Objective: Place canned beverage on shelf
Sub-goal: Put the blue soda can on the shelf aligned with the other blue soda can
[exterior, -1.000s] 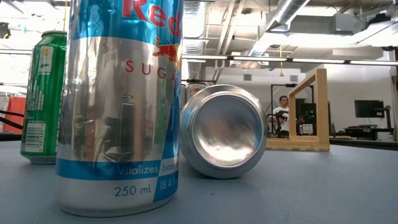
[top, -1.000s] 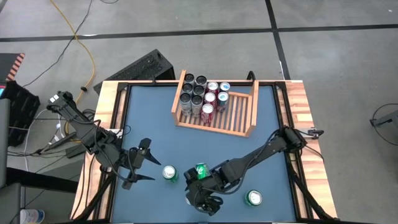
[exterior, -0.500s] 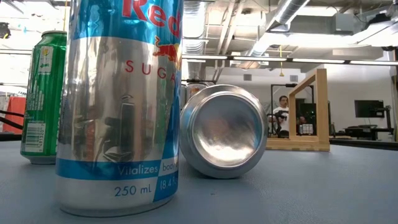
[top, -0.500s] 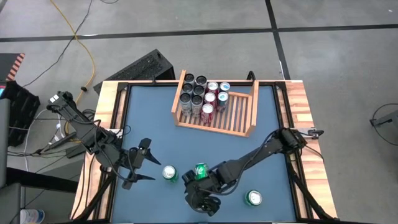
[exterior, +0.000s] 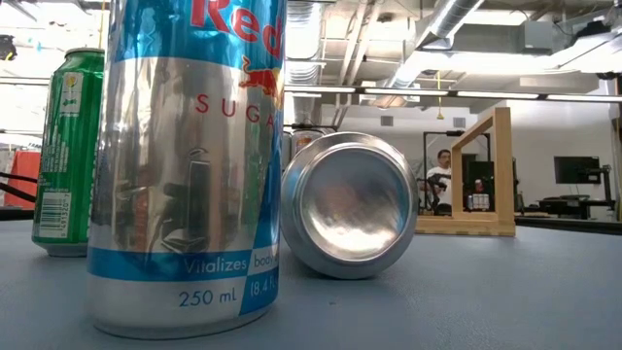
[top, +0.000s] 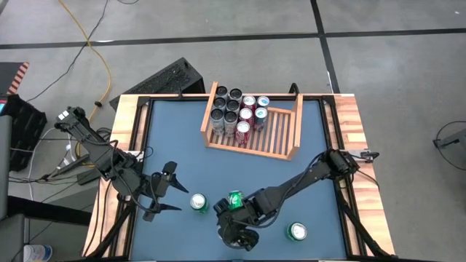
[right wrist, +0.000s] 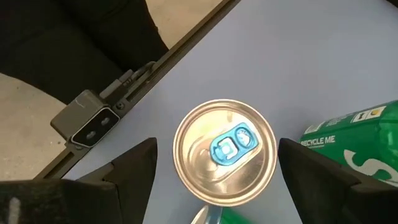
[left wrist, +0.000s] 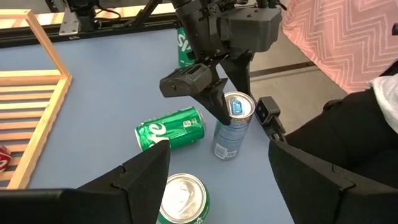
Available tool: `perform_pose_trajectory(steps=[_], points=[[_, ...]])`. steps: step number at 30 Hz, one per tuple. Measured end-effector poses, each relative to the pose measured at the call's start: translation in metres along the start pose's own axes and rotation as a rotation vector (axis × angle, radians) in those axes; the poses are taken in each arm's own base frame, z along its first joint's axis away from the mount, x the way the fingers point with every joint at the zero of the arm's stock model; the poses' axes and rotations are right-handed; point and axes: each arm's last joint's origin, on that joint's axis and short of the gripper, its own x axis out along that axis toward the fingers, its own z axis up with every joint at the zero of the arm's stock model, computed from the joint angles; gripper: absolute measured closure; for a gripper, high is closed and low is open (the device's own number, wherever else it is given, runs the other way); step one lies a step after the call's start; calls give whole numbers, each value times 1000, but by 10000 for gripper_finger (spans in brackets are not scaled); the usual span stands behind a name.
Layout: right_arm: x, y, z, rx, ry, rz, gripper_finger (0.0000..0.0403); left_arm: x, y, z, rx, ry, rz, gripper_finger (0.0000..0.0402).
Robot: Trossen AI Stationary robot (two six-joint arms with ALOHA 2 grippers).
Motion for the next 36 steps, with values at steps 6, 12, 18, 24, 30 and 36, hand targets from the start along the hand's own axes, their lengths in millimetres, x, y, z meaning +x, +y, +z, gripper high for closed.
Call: perform_pose_trajectory(steps=[6, 12, 18, 24, 30, 36], points=[[0, -1, 2, -29, -19, -6, 83, 0, 0, -1, 2, 8, 2, 140], [0, -3, 1, -28, -18, -9, 83, 0, 0, -1, 2, 8, 2, 140], [5, -3, 1, -54, -20, -9, 95, 0, 0, -1, 2, 10, 2, 140], [35, -1, -13, -42, 42, 36, 107, 0, 0, -1, 3, 13, 3, 140], [37, 4, -15, -46, 66, 46, 108, 0, 0, -1, 5, 14, 3, 140], [33, 3, -10, -23, 33, 37, 108, 0, 0, -1, 13, 14, 4, 140]])
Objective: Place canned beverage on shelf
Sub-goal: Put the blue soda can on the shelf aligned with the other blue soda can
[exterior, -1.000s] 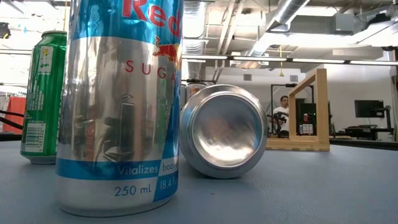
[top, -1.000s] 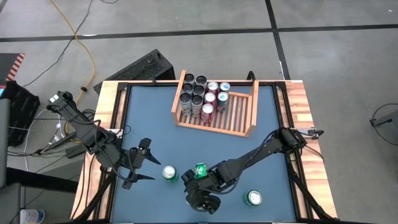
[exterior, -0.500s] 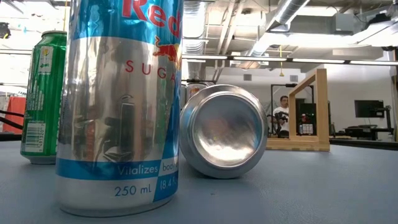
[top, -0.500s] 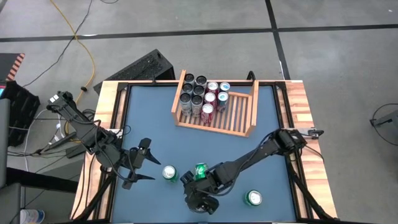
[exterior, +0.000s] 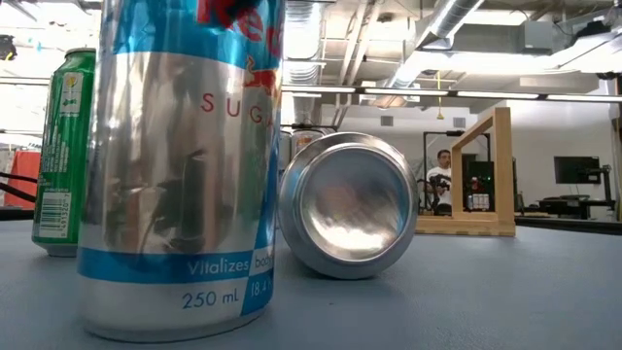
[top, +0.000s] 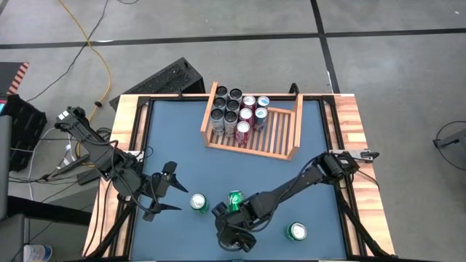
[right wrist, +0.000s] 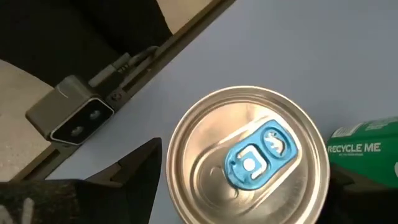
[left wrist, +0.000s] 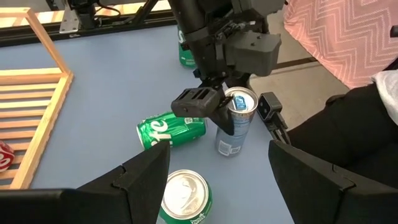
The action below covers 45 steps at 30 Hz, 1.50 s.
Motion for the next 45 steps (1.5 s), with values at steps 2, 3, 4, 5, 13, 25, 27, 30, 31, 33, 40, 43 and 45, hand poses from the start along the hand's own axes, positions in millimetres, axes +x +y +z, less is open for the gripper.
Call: perform_pose_trajectory(steps=[2, 3, 4, 5, 13, 25, 27, 30, 31, 33, 40, 43, 45], points=[[0, 0, 0, 2, 3, 0, 108, 0, 0, 0, 1, 0, 0, 140], [0, 0, -1, 2, 5, 1, 108, 0, 0, 0, 0, 0, 0, 140], [0, -1, -1, 1, 5, -2, 107, 0, 0, 0, 0, 0, -1, 140], [-1, -2, 0, 1, 6, -10, 107, 0, 0, 0, 1, 0, -1, 140], [-24, -6, 17, -5, 14, -83, 83, 0, 0, 0, 1, 0, -1, 140], [-24, -5, 16, -9, 35, -46, 81, 0, 0, 0, 1, 0, 0, 140], [-23, -5, 15, -15, 36, -37, 88, 0, 0, 0, 1, 0, 0, 140], [-23, -2, 16, -27, 32, -28, 104, 0, 0, 0, 1, 0, 0, 140], [-23, -2, 16, -27, 31, -28, 110, 0, 0, 0, 1, 0, 0, 140], [-23, 0, 17, -30, 27, -27, 125, 0, 0, 0, 1, 0, 0, 140], [-22, 2, 18, -32, 28, -34, 183, 0, 0, 0, 1, 0, 0, 140], [-22, 2, 18, 17, 29, -54, 186, 0, 0, 0, 1, 0, 0, 140], [-22, 1, 18, 71, 37, -98, 186, 0, 0, 0, 1, 0, 0, 140]])
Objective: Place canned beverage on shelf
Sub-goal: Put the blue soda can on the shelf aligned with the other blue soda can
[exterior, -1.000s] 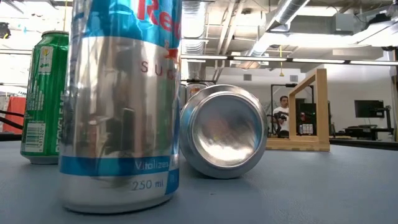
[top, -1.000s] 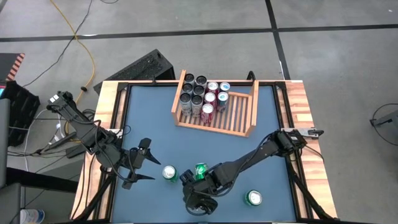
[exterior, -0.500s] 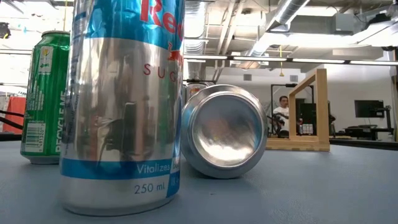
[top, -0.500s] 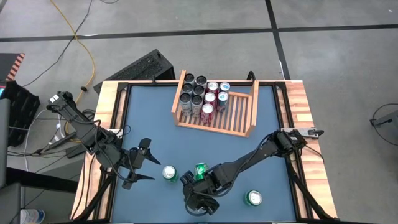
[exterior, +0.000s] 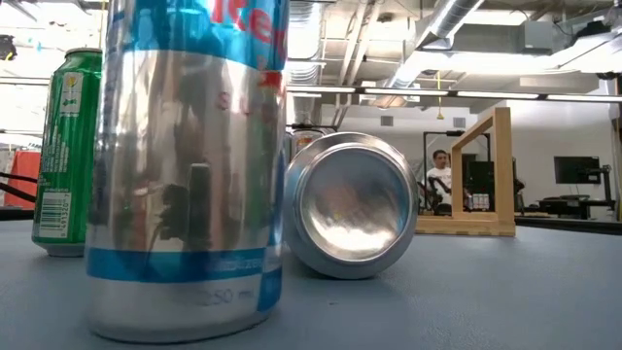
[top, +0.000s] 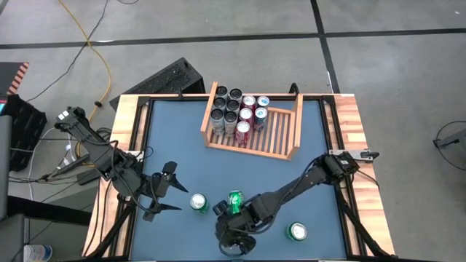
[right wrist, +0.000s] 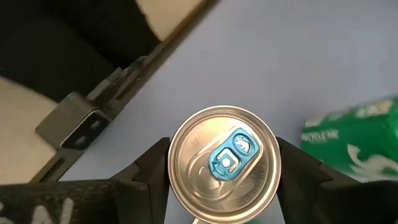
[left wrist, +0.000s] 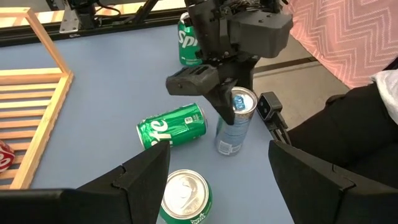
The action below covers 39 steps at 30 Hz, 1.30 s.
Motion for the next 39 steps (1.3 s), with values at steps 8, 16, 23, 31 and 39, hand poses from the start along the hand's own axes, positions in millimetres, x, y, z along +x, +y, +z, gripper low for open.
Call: perform_pose_trajectory(steps=[8, 16, 23, 31, 39], points=[[0, -5, -1, 165, 14, -110, 186, 0, 0, 0, 0, -2, 10, 140], [-42, -24, 2, 294, -19, -127, 185, 0, 1, -1, 4, 11, 17, 140], [-100, -47, -7, 377, 4, -223, 185, 0, 2, -2, 3, 12, 47, 140], [-180, -77, -36, 535, 70, -398, 185, 0, 2, -2, 1, 9, 58, 140], [-211, -106, -74, 662, 188, -540, 184, 0, 3, -2, 7, 6, 74, 140]])
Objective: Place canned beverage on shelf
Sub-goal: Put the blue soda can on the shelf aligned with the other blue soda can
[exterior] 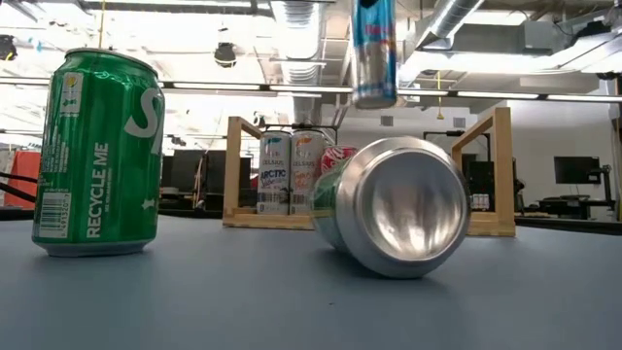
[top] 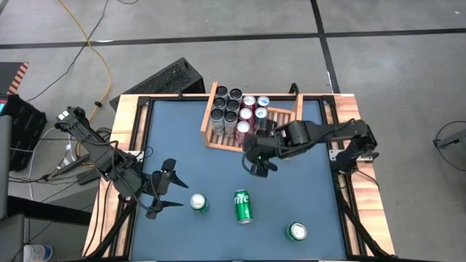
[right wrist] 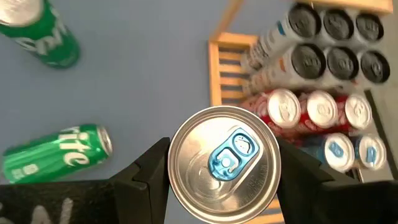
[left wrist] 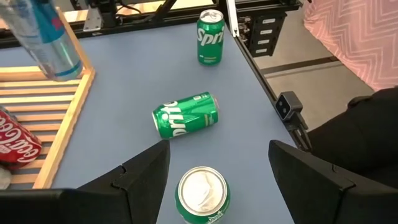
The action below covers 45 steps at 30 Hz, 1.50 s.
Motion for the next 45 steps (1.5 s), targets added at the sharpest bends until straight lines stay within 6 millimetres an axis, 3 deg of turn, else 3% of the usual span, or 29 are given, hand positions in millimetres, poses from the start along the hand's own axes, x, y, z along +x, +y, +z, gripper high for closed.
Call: perform_pose_trajectory(steps=[5, 14, 19, 27, 36, 45], points=[[8, -22, -17, 84, -5, -21, 184, 0, 0, 0, 1, 0, 0, 140], [29, -56, -75, 287, -41, -51, 184, 0, 0, 0, 19, 0, 1, 140], [57, -69, -82, 302, -36, -56, 184, 0, 0, 0, 27, 0, 2, 140], [103, -95, -74, 304, 15, -71, 184, 0, 0, 0, 24, 0, 2, 140], [116, -115, -71, 330, -17, -69, 184, 0, 0, 0, 20, 2, 2, 140], [134, -111, -92, 316, 63, -54, 184, 0, 0, -1, 23, 8, 3, 140]])
